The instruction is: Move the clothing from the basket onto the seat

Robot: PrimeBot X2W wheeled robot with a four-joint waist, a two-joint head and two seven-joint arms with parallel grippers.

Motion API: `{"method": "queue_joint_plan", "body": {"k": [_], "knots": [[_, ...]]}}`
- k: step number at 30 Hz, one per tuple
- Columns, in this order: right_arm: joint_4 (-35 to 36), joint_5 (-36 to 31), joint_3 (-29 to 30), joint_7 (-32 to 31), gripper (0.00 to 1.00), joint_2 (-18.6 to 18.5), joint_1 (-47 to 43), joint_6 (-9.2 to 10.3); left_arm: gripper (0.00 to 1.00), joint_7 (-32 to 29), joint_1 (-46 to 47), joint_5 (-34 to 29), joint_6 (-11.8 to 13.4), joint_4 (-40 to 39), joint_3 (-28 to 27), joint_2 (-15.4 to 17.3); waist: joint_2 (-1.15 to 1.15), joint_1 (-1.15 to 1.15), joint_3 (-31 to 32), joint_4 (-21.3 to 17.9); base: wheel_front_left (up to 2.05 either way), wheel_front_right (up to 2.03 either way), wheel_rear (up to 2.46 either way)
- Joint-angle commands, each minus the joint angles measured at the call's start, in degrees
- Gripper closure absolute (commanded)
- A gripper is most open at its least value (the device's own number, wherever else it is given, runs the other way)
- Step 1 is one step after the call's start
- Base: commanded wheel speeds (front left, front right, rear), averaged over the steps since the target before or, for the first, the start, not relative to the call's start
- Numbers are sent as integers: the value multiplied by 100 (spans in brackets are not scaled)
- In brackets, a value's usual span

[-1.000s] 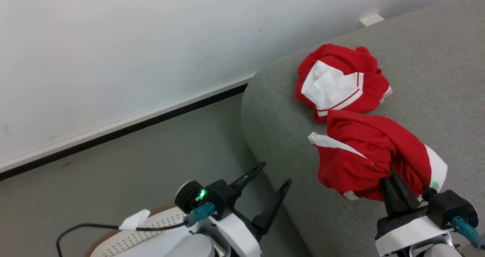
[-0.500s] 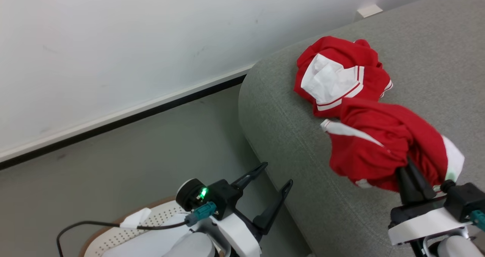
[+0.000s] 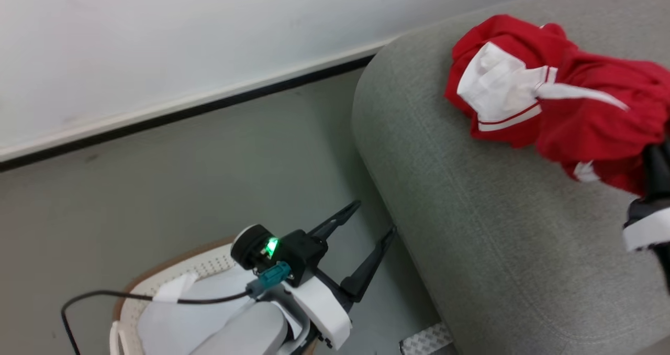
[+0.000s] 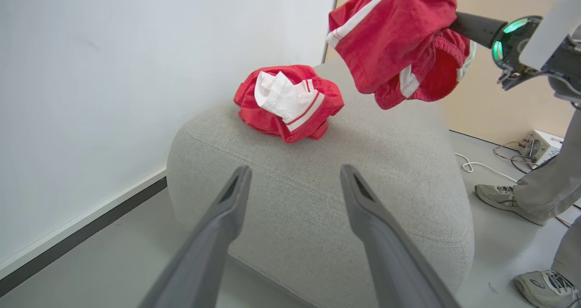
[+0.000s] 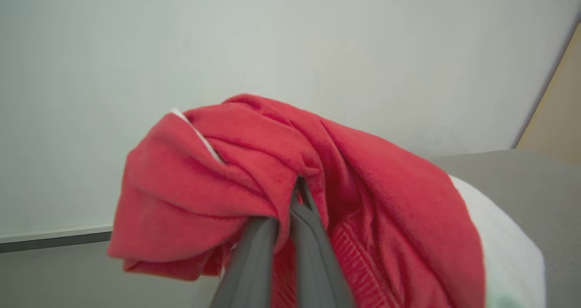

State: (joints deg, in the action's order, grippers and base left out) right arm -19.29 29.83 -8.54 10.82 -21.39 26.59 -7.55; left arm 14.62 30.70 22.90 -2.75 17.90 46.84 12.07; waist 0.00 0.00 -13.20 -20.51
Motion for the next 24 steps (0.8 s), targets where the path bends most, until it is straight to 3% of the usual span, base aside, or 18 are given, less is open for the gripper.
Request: {"method": "queue_joint_plan", "body": {"k": [1,12,20,22,24], "knots": [[-195,213,-4,-127,100,-219,337,13,0,-41,113,-41,-23,-63,1,108,0,0,-359,224,0,0,0],[-1314,754,305,-559,100,-1019,1669,14,0,-142,576,-191,-86,-391,-46,364,0,0,-1449,874,0,0,0],[-2146,904,288,-1220,100,-1168,2339,13,0,-75,827,-266,-90,-570,-134,489,0,0,-2090,1226,0,0,0],[-2358,1000,222,-1543,93,-1154,2447,13,0,-65,845,-276,-87,-576,-141,496,0,0,-2159,1260,0,0,0],[-2494,1084,123,-1769,74,-1129,2523,13,0,-40,860,-279,-95,-554,-136,478,0,0,-2183,1279,0,0,0]]}}
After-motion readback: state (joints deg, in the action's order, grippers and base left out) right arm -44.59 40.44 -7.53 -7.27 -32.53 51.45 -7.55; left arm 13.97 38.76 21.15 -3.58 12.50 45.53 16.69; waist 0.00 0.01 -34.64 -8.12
